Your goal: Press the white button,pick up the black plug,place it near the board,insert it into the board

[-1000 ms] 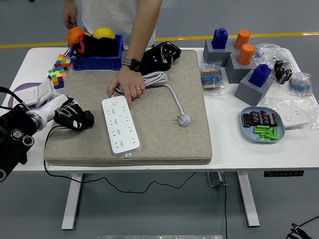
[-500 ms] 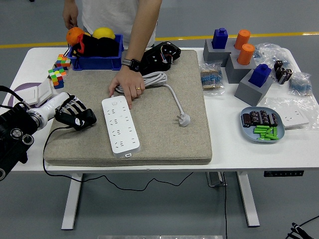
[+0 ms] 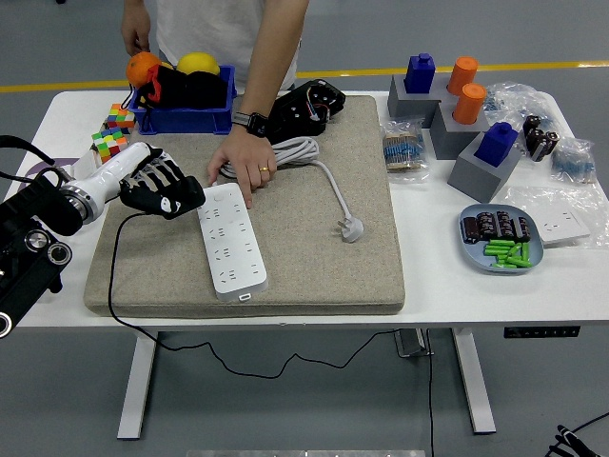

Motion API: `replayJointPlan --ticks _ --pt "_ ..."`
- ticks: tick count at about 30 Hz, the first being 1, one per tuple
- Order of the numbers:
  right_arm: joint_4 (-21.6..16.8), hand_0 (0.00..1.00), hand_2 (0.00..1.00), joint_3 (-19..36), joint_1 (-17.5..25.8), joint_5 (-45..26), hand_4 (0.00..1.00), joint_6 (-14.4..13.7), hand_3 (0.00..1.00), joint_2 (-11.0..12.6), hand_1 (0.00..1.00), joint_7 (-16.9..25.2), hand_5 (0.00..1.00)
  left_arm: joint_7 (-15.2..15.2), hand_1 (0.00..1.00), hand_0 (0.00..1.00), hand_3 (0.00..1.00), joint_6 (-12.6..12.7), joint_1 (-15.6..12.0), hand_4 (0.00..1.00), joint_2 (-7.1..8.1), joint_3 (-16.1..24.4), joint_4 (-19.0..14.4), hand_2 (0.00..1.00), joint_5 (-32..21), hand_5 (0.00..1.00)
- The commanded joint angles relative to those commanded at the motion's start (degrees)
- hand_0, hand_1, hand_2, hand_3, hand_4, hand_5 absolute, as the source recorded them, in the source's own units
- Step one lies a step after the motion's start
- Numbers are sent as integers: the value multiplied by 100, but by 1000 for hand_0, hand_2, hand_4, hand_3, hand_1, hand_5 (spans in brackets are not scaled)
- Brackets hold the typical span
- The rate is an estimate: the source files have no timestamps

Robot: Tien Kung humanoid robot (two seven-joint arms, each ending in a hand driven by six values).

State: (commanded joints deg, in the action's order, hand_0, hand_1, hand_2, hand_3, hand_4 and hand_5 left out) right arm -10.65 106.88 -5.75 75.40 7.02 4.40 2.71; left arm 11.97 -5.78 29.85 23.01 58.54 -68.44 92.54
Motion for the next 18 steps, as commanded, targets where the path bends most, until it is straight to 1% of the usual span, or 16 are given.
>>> replayJointPlan --ticks 6,11,18 --pt "4 780 625 -8 -2 -3 722 1 634 5 608 -1 472 -77 365 330 459 49 276 776 -11 -495 147 353 -31 2" --pt "4 780 625 -15 -7 -10 722 0 634 9 608 -1 472 -84 365 330 459 46 426 776 3 -840 253 353 23 2" --pt "9 780 625 -12 -1 -1 722 5 634 16 609 -4 472 -26 358 332 450 -8 586 768 101 -1245 232 346 1 2"
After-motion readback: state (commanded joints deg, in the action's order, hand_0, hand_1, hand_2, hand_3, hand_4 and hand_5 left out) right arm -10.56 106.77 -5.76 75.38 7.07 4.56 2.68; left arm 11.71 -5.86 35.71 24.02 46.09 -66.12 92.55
